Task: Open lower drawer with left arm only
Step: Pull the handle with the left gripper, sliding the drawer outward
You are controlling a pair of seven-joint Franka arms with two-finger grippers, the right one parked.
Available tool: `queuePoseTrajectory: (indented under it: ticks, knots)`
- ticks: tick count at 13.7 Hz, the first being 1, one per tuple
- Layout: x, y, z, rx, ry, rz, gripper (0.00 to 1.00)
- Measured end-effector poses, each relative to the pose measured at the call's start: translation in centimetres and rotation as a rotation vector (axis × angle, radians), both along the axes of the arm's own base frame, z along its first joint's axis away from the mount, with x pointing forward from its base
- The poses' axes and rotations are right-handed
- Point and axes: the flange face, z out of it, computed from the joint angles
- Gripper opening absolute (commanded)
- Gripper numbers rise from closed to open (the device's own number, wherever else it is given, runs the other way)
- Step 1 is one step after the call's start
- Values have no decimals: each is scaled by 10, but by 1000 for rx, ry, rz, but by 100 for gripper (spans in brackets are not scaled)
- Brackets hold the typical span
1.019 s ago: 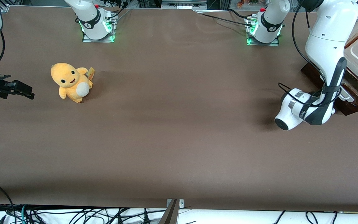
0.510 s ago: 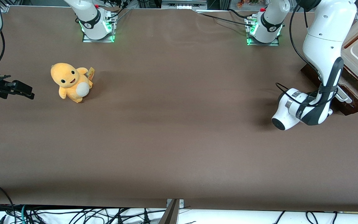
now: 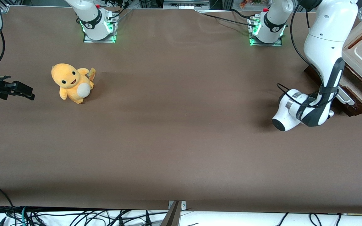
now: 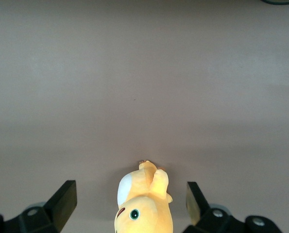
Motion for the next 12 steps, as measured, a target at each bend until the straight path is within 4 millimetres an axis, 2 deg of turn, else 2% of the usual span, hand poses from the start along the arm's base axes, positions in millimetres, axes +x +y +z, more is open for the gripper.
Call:
queuePoseTrajectory:
  ticks: [7,12]
  knots:
    - [2,-7,-1,3,0,-10,8]
    - [8,-22,1,7,-5,-29,8]
